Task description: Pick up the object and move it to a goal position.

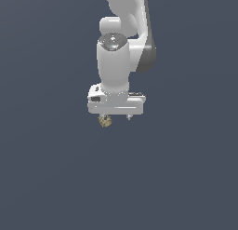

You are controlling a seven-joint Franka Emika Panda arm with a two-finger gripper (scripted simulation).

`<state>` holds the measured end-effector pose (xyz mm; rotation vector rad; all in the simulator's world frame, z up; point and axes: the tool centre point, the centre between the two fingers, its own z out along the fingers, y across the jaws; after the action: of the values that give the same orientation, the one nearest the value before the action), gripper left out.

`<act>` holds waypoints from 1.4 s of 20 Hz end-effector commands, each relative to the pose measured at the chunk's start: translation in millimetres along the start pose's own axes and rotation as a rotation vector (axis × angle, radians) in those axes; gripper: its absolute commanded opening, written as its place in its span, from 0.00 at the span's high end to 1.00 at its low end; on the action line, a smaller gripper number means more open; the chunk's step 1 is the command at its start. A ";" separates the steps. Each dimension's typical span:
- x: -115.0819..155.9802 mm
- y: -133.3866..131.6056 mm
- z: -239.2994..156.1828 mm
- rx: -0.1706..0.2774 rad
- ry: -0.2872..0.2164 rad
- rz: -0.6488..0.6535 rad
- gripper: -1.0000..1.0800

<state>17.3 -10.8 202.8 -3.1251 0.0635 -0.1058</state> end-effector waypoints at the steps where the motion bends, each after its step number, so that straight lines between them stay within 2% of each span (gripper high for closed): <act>1: 0.0 0.0 0.0 0.000 0.000 0.000 0.04; 12: 6.6 0.7 -19.5 0.019 0.027 0.003 0.04; 20: 1.1 6.4 -10.1 0.014 0.021 -0.036 0.04; 28: -15.6 21.9 13.8 0.004 0.005 -0.150 0.04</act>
<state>5.6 -28.5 193.5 -3.1207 -0.1305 -0.1212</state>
